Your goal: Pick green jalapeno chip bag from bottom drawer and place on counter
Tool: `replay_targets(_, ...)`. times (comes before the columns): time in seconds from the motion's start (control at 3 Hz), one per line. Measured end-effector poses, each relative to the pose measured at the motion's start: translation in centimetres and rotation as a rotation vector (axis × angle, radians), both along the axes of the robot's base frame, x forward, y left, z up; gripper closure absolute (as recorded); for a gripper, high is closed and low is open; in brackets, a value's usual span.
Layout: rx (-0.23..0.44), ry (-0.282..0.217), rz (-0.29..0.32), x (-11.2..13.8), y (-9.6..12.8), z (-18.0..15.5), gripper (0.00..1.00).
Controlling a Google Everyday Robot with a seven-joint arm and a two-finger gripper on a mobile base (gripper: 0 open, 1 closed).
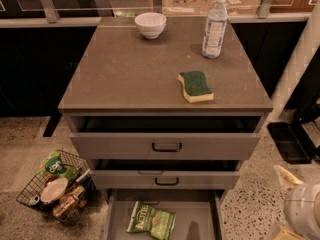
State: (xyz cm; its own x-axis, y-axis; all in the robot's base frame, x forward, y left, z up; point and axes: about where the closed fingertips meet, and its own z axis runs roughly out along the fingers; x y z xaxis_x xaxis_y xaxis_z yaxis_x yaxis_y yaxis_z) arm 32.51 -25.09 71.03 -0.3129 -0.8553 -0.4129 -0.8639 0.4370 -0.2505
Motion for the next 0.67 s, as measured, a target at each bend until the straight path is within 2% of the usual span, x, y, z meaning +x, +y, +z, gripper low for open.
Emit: replay_targets(0.67,0.009,-0.031,0.056,4.0,6.6,-8.4,0.0)
